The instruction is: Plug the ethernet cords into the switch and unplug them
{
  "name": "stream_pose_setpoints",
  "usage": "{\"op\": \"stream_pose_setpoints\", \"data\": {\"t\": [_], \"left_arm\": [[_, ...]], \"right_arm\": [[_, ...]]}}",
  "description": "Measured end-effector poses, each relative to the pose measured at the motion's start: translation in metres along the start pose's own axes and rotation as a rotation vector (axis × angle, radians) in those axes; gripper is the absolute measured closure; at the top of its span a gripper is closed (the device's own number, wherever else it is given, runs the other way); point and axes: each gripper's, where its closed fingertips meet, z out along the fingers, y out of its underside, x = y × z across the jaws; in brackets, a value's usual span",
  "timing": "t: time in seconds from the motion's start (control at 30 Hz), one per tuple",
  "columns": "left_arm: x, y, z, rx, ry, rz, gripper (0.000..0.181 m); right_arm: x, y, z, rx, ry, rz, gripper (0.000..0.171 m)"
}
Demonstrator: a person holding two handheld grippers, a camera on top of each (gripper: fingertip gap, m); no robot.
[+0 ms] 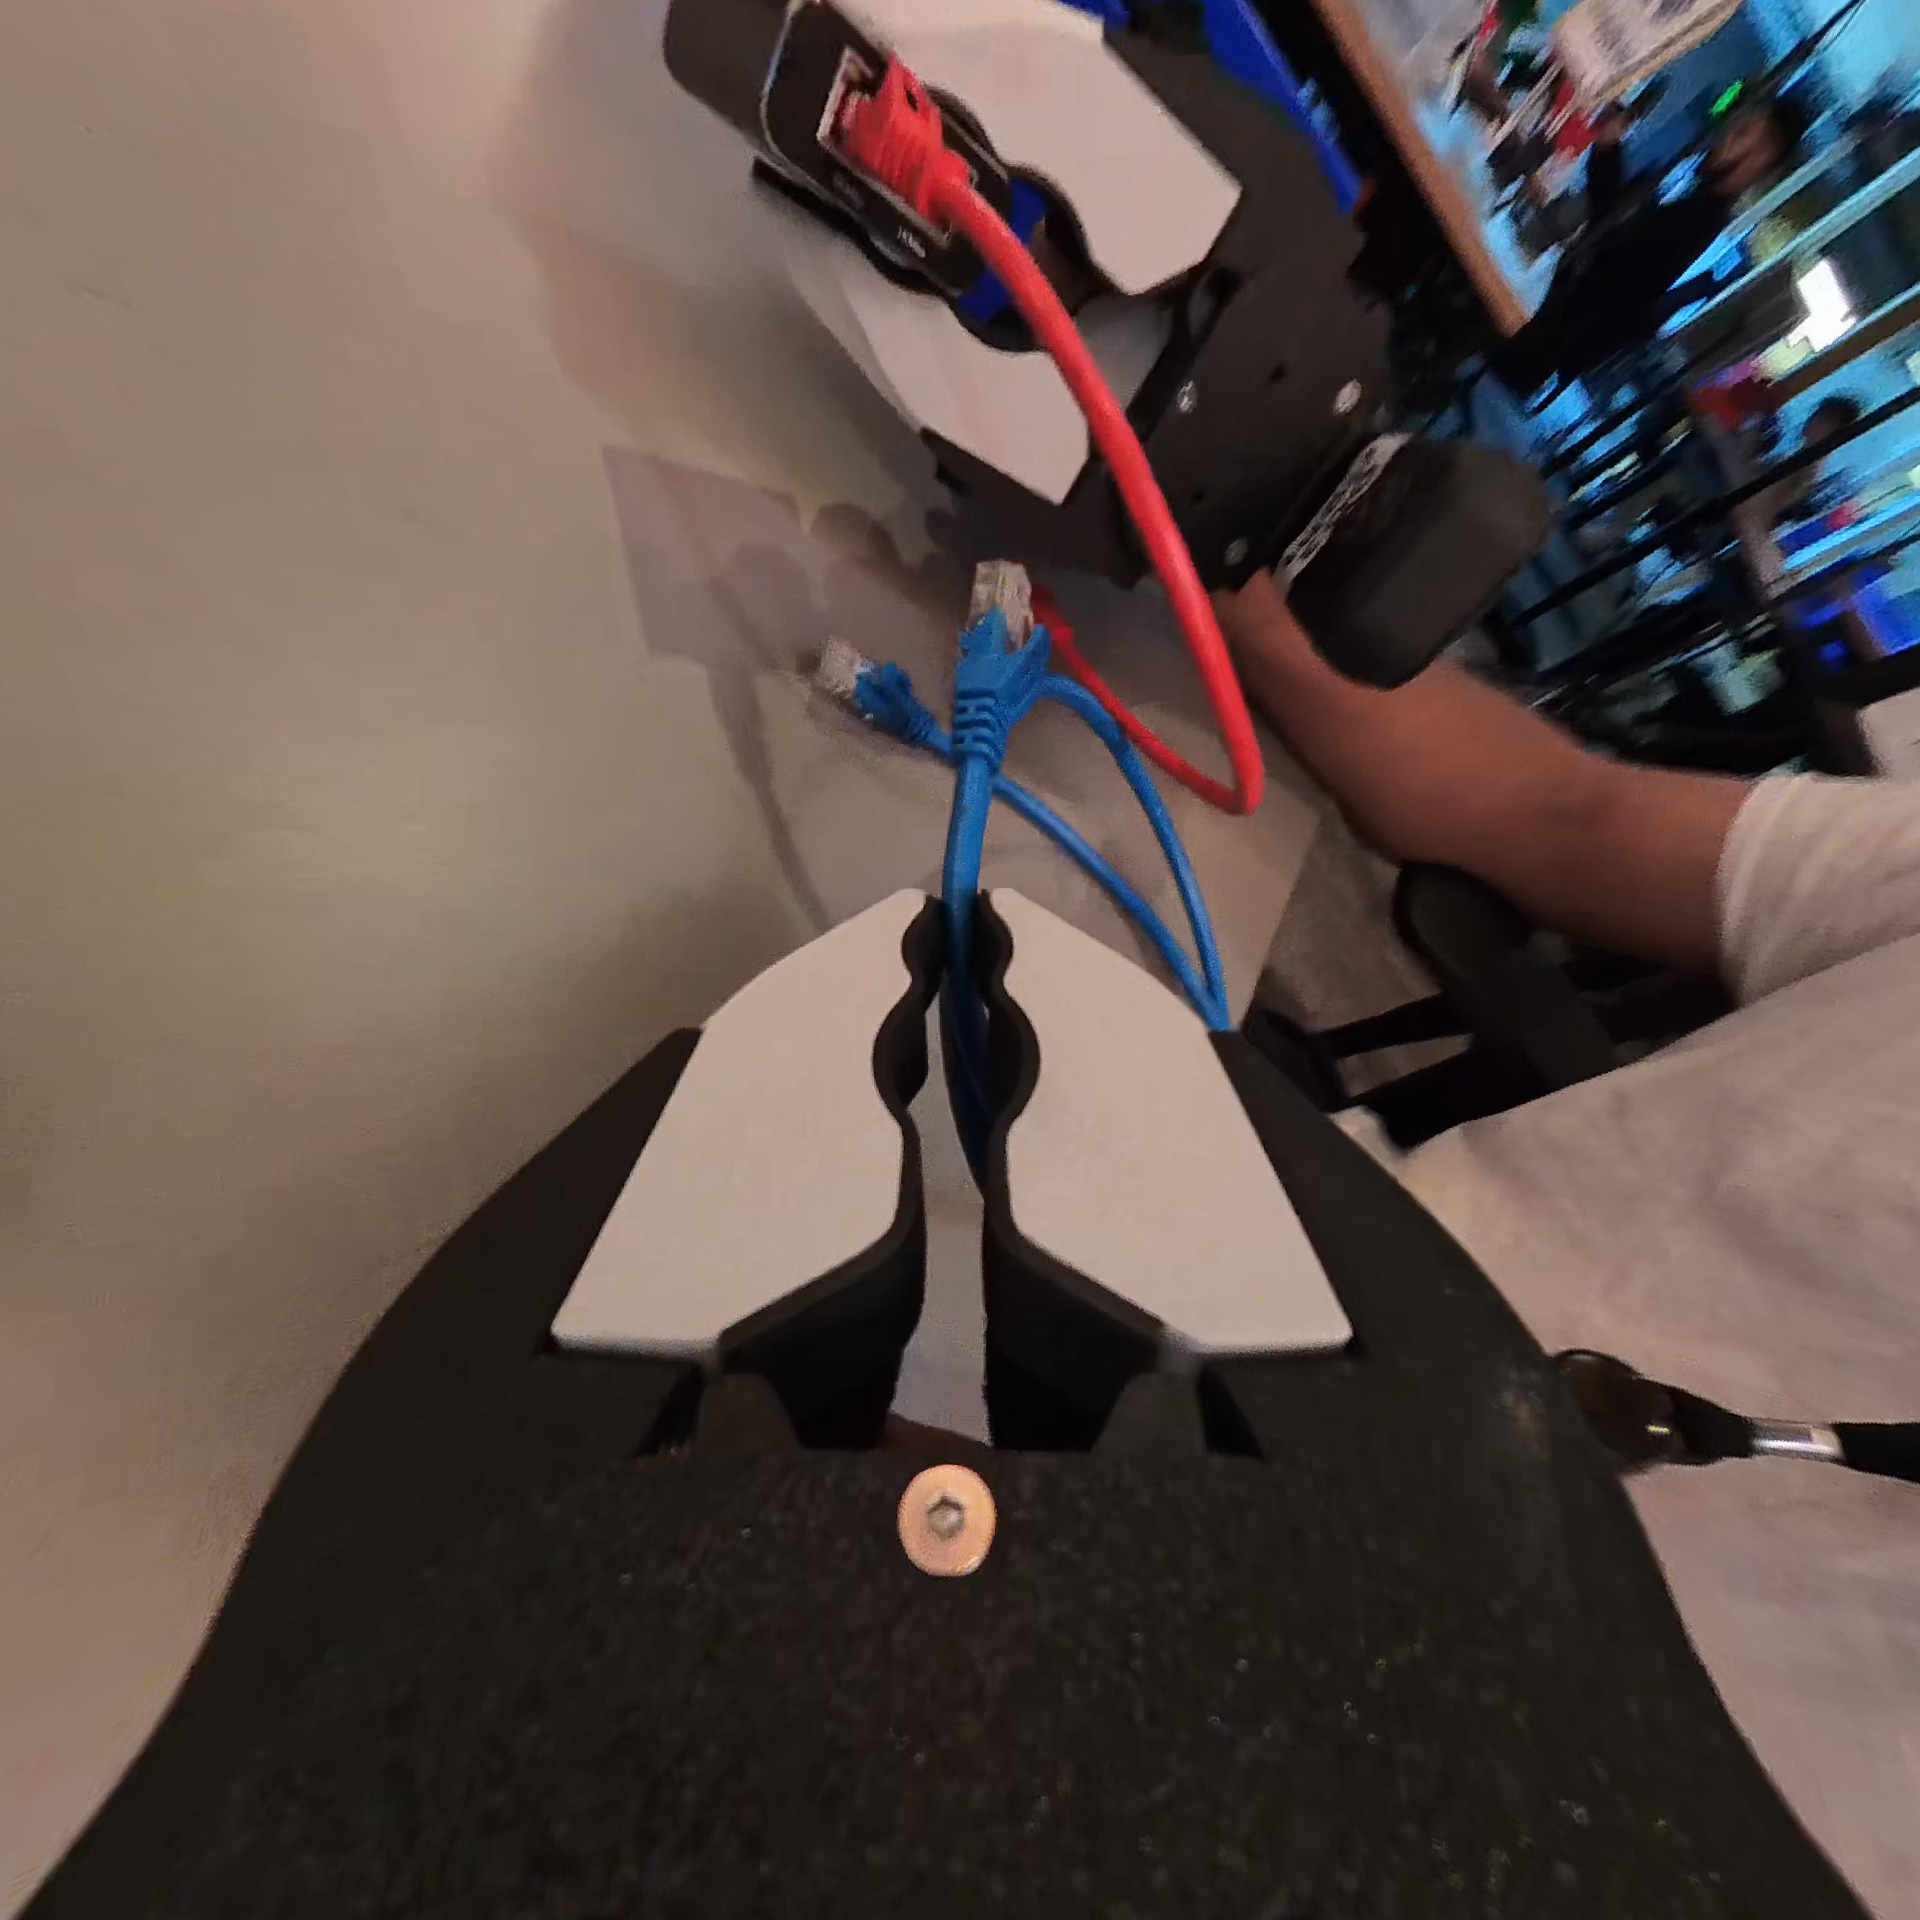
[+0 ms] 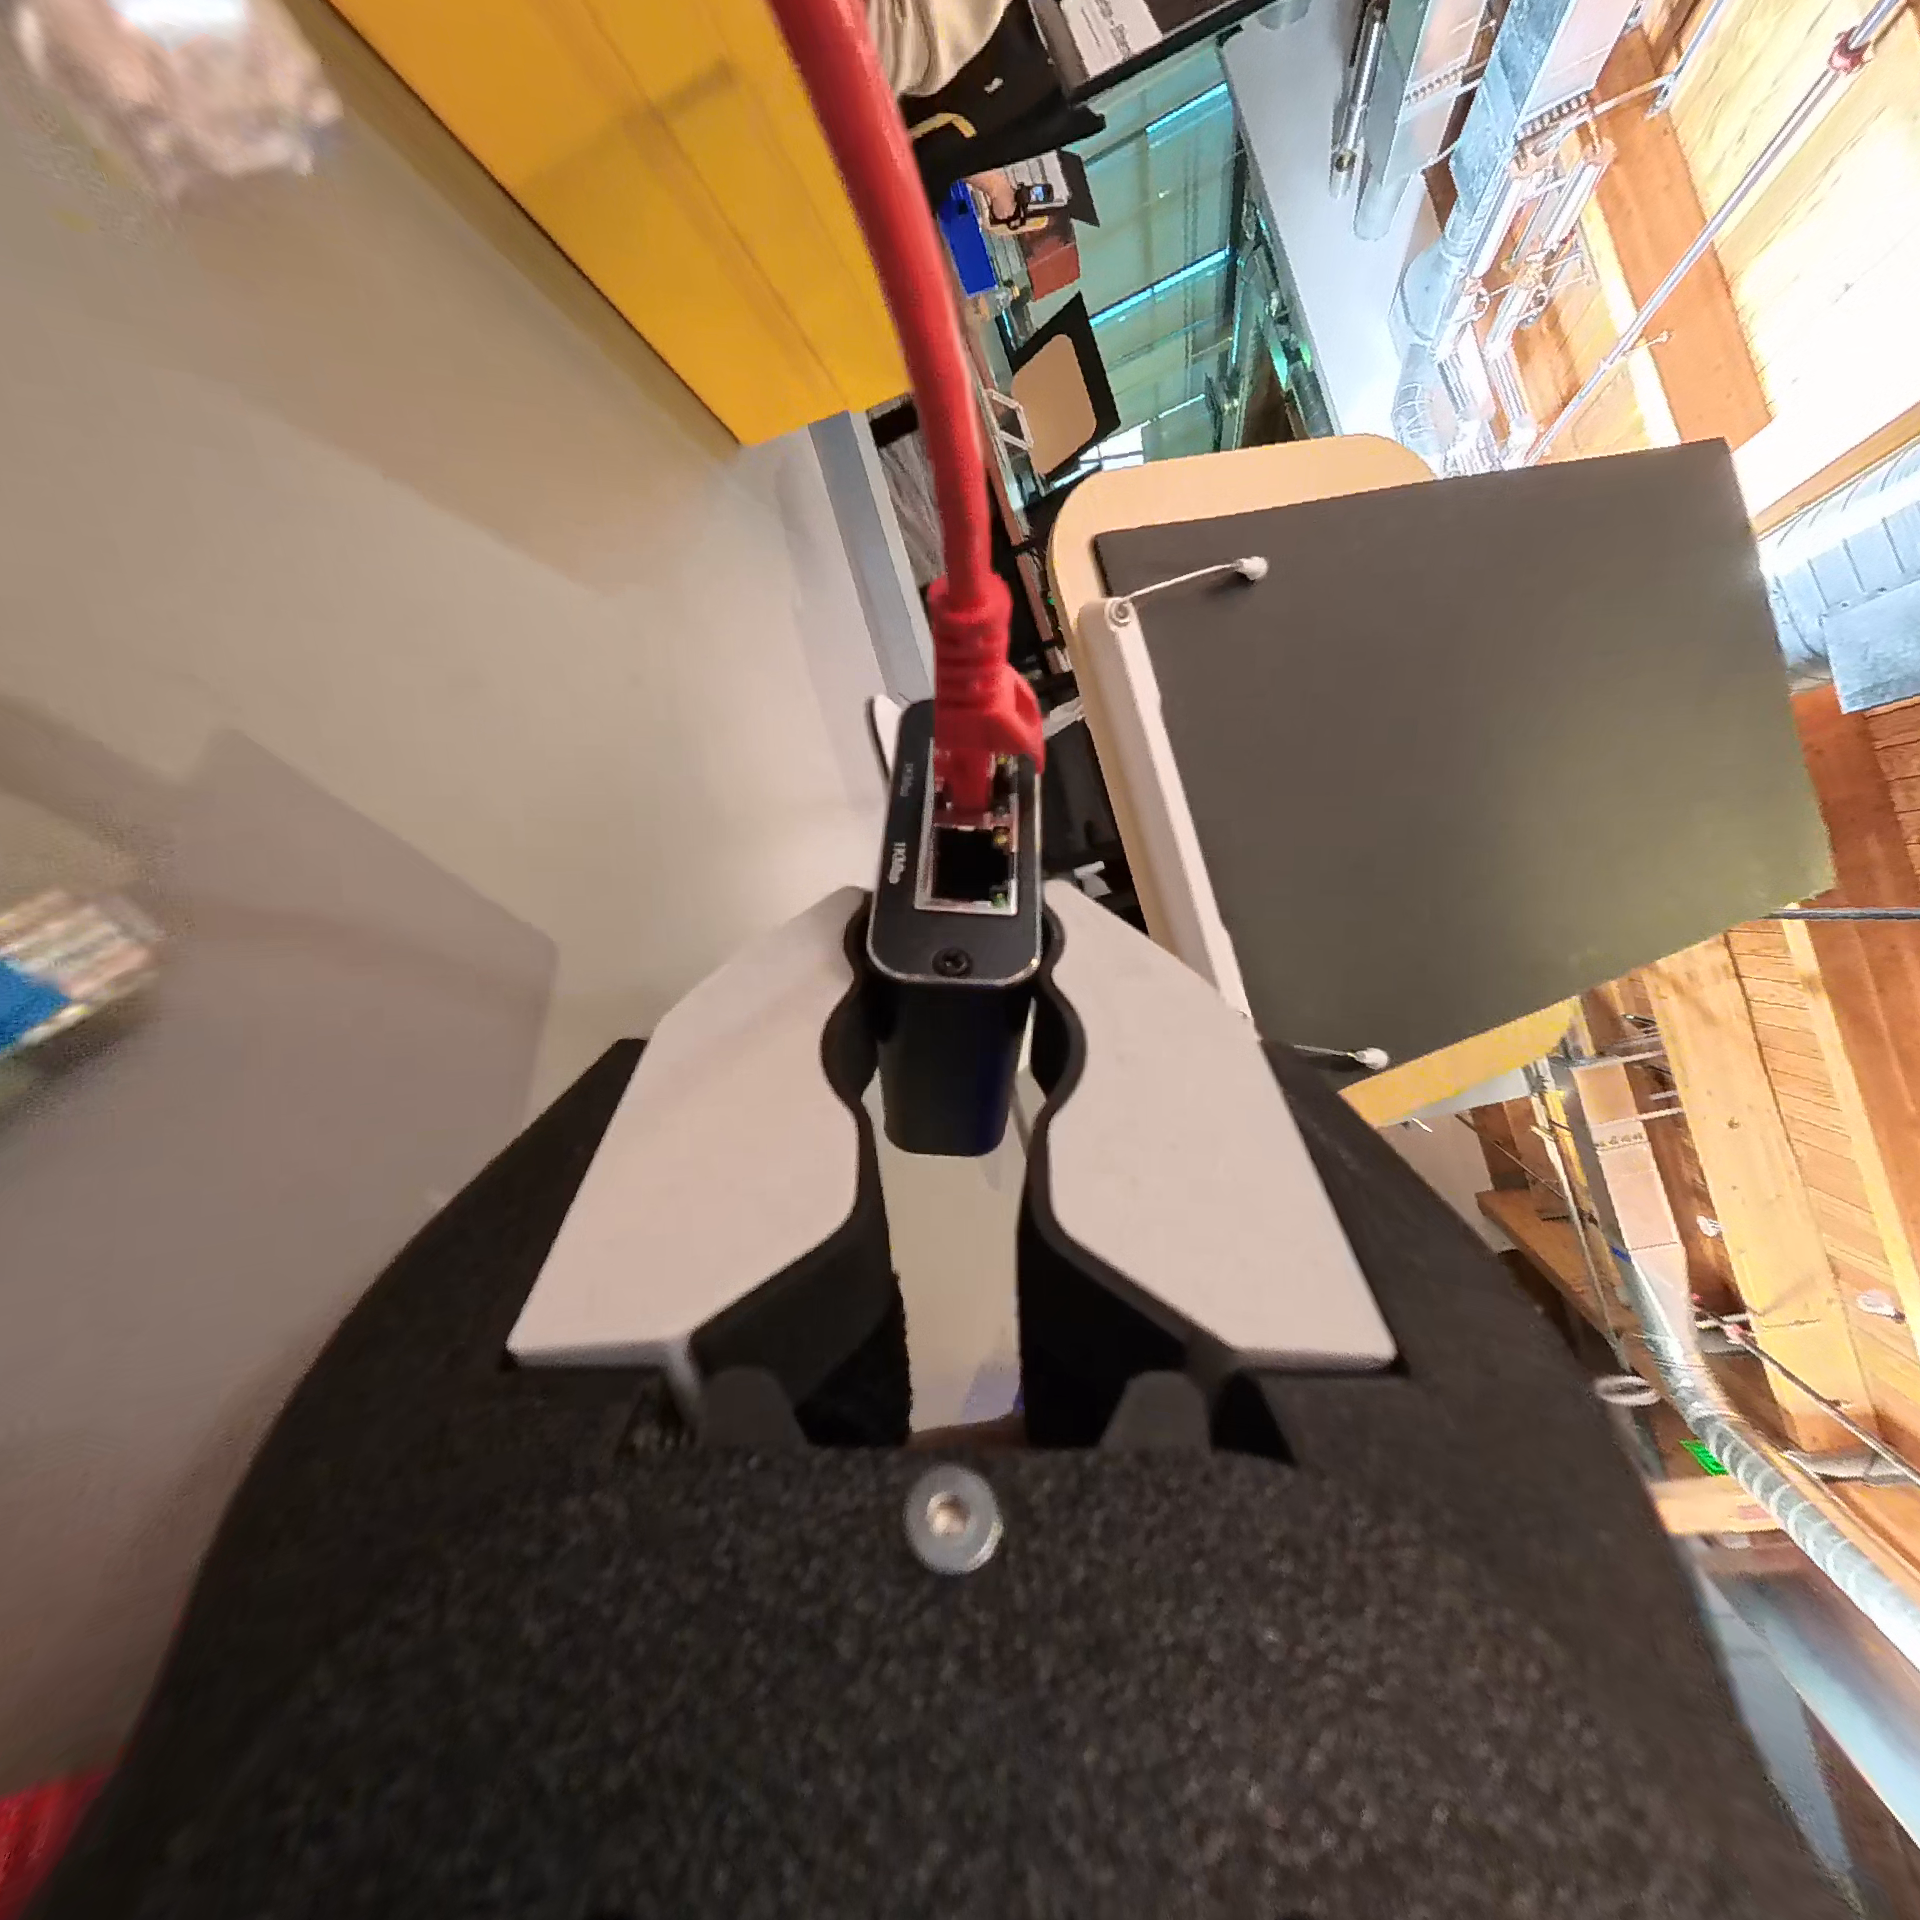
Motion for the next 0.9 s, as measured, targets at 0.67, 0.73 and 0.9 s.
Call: {"op": "stream_pose_setpoints", "data": {"t": [0.67, 0.73, 0.9], "left_arm": [[0.024, -0.041, 0.016, -0.003, 0.133, -0.354, 0.177], [0.025, -0.040, 0.015, -0.025, 0.144, -0.357, 0.177], [0.021, -0.011, 0.010, -0.056, 0.152, -0.367, 0.176]], "right_arm": [[-0.001, -0.011, -0.001, -0.019, 0.131, -0.299, 0.146], [-0.001, -0.008, 0.000, -0.026, 0.124, -0.291, 0.146], [0.017, 0.019, 0.004, -0.113, 0.151, -0.226, 0.146]]}}
